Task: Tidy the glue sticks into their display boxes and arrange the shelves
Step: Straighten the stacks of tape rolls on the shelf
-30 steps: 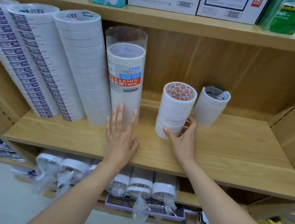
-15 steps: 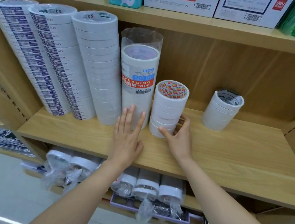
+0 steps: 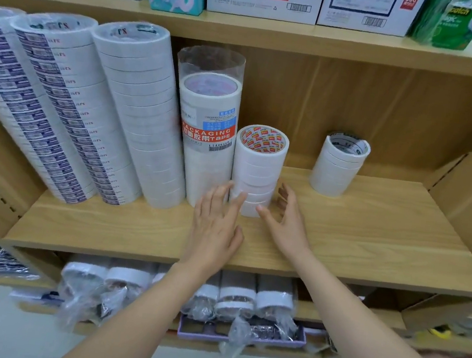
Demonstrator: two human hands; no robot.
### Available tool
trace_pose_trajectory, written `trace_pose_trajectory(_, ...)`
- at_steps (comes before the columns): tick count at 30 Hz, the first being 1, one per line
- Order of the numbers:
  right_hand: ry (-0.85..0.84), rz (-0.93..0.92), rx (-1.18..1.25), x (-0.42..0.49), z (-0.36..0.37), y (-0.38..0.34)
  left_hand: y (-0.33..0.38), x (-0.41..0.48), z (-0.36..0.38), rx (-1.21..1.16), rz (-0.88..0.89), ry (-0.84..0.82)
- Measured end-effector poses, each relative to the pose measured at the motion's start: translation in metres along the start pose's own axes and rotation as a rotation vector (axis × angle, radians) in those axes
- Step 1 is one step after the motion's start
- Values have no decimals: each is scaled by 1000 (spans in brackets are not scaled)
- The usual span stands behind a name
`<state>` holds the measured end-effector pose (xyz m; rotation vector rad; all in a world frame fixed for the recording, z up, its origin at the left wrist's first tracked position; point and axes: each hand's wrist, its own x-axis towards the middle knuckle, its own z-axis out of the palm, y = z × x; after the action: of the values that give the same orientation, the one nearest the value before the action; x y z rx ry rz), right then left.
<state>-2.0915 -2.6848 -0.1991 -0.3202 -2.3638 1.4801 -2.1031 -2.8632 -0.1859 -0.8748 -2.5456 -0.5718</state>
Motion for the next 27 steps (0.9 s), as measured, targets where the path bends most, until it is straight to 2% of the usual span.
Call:
trace_pose_trajectory(4, 143, 24, -57, -6, -33, 15, 20, 14, 14, -159, 226, -158)
trace_pose_trajectory(8, 148, 32, -83, 0, -73, 29, 52, 34, 36, -203, 313, -285)
trace_pose_trajectory(15, 226, 54, -99, 31, -132, 61, 91, 62, 78, 7, 43, -395)
trace_pose_trajectory(18, 155, 87, -79, 53, -148, 73, 96, 61, 93, 77, -35, -463)
trace_pose_trajectory(23, -9, 81, -14, 84, -152, 78, 100, 57, 95, 83, -64, -454)
trace_pose_trajectory(27, 1, 38, 20, 101, -146, 80, 102, 56, 94, 61, -91, -437)
